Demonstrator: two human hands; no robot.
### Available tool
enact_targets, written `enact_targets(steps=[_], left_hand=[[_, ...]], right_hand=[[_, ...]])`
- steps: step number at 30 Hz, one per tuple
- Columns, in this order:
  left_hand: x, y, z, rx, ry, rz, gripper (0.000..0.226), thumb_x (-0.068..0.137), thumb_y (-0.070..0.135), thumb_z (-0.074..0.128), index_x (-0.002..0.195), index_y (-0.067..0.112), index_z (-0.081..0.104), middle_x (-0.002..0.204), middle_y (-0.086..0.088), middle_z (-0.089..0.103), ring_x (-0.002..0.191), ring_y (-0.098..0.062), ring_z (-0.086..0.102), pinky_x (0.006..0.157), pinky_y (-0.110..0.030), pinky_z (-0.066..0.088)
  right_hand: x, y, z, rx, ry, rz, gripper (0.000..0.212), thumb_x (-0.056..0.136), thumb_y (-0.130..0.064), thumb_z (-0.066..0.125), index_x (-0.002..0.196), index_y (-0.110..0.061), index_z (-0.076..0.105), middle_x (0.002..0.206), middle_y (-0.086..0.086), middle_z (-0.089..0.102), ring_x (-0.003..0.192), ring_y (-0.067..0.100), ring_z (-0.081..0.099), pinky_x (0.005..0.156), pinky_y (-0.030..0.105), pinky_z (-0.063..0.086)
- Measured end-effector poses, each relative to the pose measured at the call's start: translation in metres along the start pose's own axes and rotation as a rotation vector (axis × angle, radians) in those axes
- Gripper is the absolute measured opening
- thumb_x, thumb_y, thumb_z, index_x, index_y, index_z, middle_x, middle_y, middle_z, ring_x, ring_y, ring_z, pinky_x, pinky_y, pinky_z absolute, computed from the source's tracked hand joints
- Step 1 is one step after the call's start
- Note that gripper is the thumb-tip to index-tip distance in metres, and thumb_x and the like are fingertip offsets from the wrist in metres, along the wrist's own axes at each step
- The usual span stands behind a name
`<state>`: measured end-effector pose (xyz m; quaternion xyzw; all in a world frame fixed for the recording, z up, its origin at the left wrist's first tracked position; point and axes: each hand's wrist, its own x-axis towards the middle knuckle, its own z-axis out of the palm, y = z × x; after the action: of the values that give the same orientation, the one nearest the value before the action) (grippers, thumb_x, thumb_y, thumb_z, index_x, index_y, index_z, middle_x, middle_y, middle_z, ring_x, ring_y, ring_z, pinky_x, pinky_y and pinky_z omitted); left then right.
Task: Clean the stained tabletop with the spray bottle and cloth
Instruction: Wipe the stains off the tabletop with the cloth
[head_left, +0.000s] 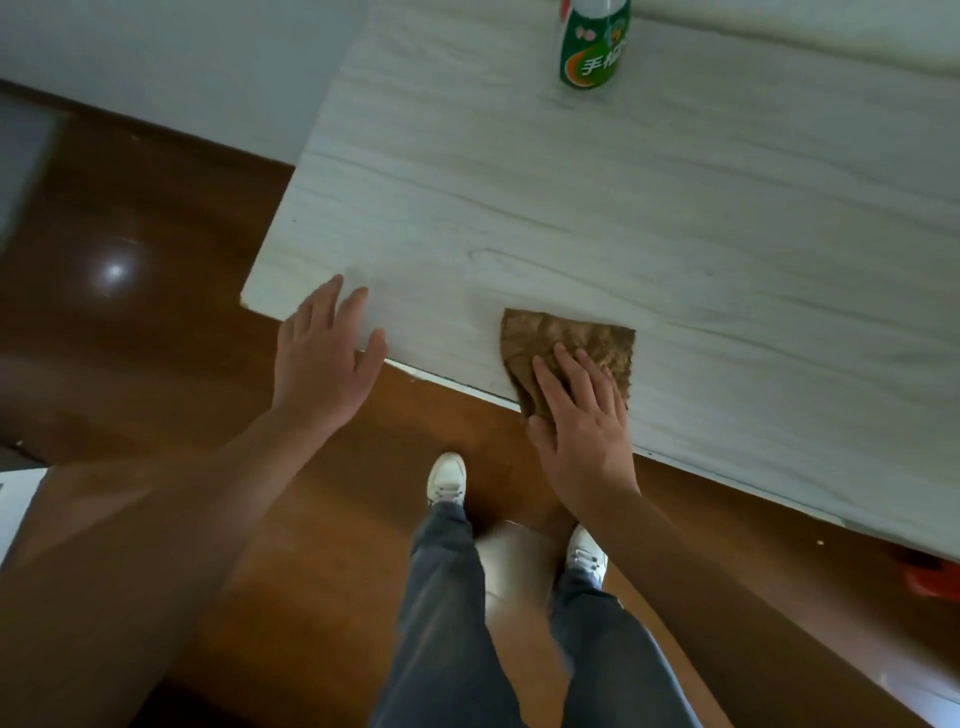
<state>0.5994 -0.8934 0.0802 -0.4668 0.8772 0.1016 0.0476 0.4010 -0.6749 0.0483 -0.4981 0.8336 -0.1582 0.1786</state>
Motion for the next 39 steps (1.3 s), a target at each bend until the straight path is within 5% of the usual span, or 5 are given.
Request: enact_targets(steps=[5,13,18,35,39], left_hand=[[0.015,-0.050,-0.001,-0.070,-0.042,-0.043,0.059,0.104,0.052,0.028,0.153,0.020,0.038,0.165,-0.006,0.031,0.154,-0.027,0.026,0.121,-0.053,0.031],[0.022,-0.095,-0.003,-0.049,-0.142,0.179,0.060,0.105,0.051,0.021,0.154,0.021,0.037,0.167,-0.005,0.028,0.156,-0.023,0.021,0.123,-0.043,0.022],[0.031,-0.117,-0.010,-0.048,-0.172,0.293,0.058,0.104,0.049,0.025,0.150,0.019,0.042,0.165,-0.006,0.032,0.154,-0.024,0.025,0.123,-0.044,0.027],[0.047,-0.210,-0.024,-0.161,-0.047,0.191,0.047,0.104,0.043,0.039,0.141,0.017,0.053,0.155,-0.006,0.048,0.144,-0.023,0.045,0.114,-0.044,0.043],[0.048,-0.211,-0.028,-0.159,-0.053,0.234,0.047,0.103,0.042,0.039,0.140,0.016,0.054,0.153,-0.008,0.050,0.142,-0.025,0.048,0.112,-0.043,0.045]], right_hand=[[0.036,-0.059,0.026,-0.019,0.002,-0.017,0.060,0.096,-0.029,0.060,0.152,-0.021,0.041,0.162,0.005,0.033,0.150,0.026,0.021,0.124,0.044,0.008],[0.091,-0.163,0.066,0.032,0.026,0.054,0.055,0.099,-0.031,0.054,0.152,-0.021,0.041,0.164,0.002,0.029,0.153,0.021,0.014,0.126,0.035,-0.005],[0.096,-0.168,0.071,0.024,0.015,0.050,0.058,0.098,-0.029,0.058,0.153,-0.020,0.041,0.164,0.002,0.029,0.154,0.022,0.014,0.125,0.036,-0.003],[0.207,-0.256,0.079,-0.030,-0.156,-0.142,0.055,0.104,-0.041,0.038,0.157,-0.025,0.030,0.167,0.000,0.019,0.156,0.021,0.006,0.126,0.041,-0.002],[0.197,-0.247,0.072,-0.063,-0.150,-0.156,0.057,0.101,-0.038,0.043,0.156,-0.025,0.033,0.166,-0.001,0.025,0.155,0.020,0.014,0.126,0.044,0.012]])
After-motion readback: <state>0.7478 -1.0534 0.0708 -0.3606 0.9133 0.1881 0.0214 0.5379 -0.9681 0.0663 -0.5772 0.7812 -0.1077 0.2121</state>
